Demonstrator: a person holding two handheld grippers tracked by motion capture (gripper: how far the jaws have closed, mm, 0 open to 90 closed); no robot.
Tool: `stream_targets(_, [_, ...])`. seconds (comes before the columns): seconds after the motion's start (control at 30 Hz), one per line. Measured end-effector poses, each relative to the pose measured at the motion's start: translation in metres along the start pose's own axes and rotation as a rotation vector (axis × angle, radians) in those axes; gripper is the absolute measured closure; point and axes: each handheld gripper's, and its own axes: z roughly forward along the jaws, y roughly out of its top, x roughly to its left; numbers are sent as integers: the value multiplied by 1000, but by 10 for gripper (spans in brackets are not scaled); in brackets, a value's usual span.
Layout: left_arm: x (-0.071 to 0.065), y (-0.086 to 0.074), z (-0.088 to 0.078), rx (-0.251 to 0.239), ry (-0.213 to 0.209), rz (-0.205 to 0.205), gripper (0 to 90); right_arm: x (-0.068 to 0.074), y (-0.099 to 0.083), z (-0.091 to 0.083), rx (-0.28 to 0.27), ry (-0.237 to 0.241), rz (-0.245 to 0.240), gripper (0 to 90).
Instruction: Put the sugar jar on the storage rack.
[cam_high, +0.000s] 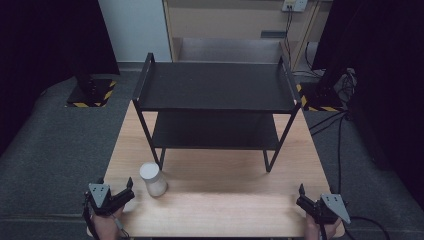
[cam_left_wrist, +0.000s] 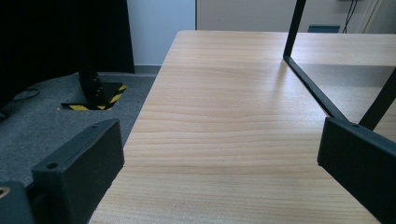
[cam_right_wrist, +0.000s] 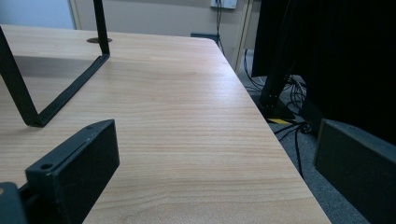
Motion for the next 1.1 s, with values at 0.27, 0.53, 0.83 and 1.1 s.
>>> stream_targets(0.27, [1,-2,-5,-13,-20,-4,0,0,0,0,0,2,-1,7])
stream_targets(0.53, [5,-10,-15,-59,-83,-21,0,-1,0,0,3,6,-6,7])
stream_targets(0.83, [0,-15,-23,-69,-130,0,0,-1,0,0,2,11,-6,7])
stream_targets(1.1, [-4,-17,-29,-76,-147,-1,0,-1,0,0,3,13,-9,7])
